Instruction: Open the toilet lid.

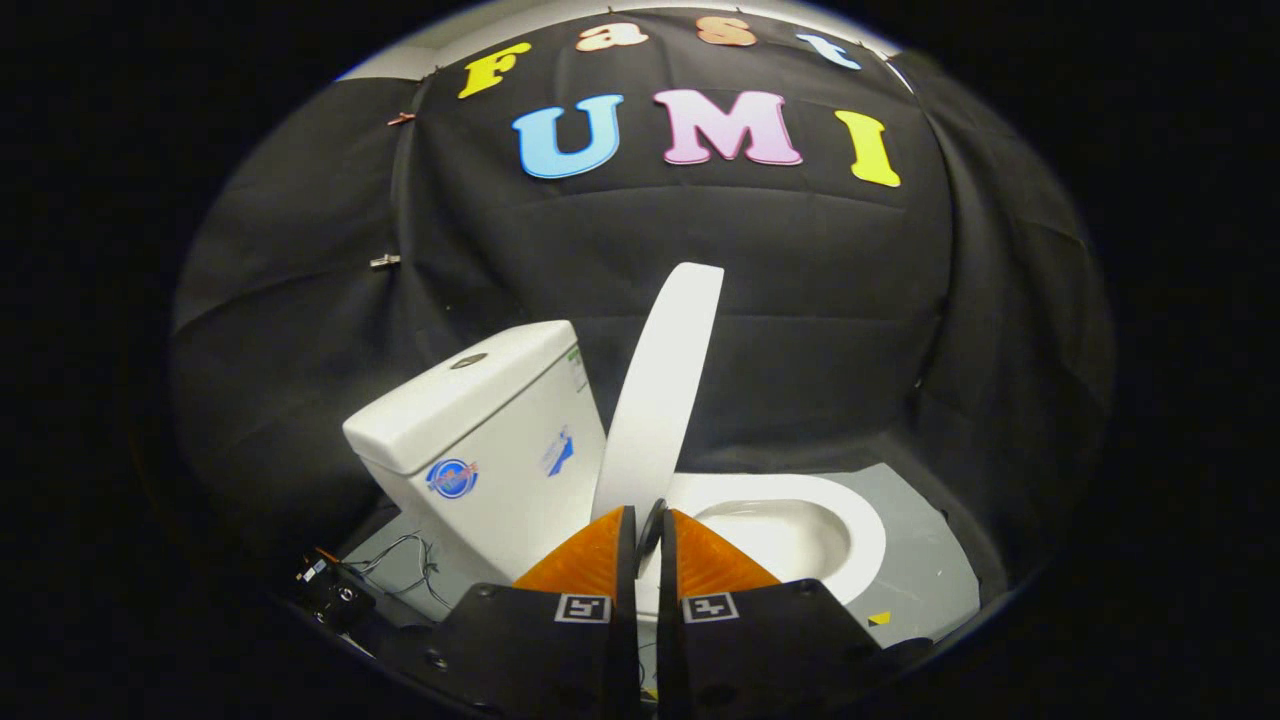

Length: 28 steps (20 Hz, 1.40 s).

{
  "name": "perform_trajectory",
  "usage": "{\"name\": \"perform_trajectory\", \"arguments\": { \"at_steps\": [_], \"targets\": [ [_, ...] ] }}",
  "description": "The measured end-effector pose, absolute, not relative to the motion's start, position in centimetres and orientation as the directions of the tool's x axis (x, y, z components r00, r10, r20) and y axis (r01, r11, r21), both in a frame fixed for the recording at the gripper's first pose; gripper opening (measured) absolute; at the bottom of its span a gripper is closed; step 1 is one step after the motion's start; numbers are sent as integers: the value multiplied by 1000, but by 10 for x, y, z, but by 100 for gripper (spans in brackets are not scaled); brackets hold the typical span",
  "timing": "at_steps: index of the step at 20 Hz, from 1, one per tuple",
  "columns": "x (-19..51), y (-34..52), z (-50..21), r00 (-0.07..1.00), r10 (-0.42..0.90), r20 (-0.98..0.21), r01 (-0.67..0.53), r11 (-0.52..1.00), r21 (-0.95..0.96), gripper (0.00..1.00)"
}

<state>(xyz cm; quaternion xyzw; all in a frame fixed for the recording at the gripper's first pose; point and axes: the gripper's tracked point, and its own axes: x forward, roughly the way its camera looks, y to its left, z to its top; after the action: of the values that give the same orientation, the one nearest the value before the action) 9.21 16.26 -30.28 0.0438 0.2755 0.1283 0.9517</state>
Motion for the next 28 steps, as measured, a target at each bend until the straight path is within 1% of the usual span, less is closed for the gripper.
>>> {"name": "perform_trajectory", "arguments": {
  "at_steps": [10, 20, 25, 28],
  "targets": [
    [90, 245, -291, 784, 383, -489, -386, 917, 100, 12],
    [88, 278, -293, 759, 421, -496, -445, 892, 75, 12],
    [89, 281, -293, 761, 418, -497, -451, 891, 58, 12],
    [85, 282, -290, 749, 439, -497, -475, 878, 60, 43]
  ]
}}
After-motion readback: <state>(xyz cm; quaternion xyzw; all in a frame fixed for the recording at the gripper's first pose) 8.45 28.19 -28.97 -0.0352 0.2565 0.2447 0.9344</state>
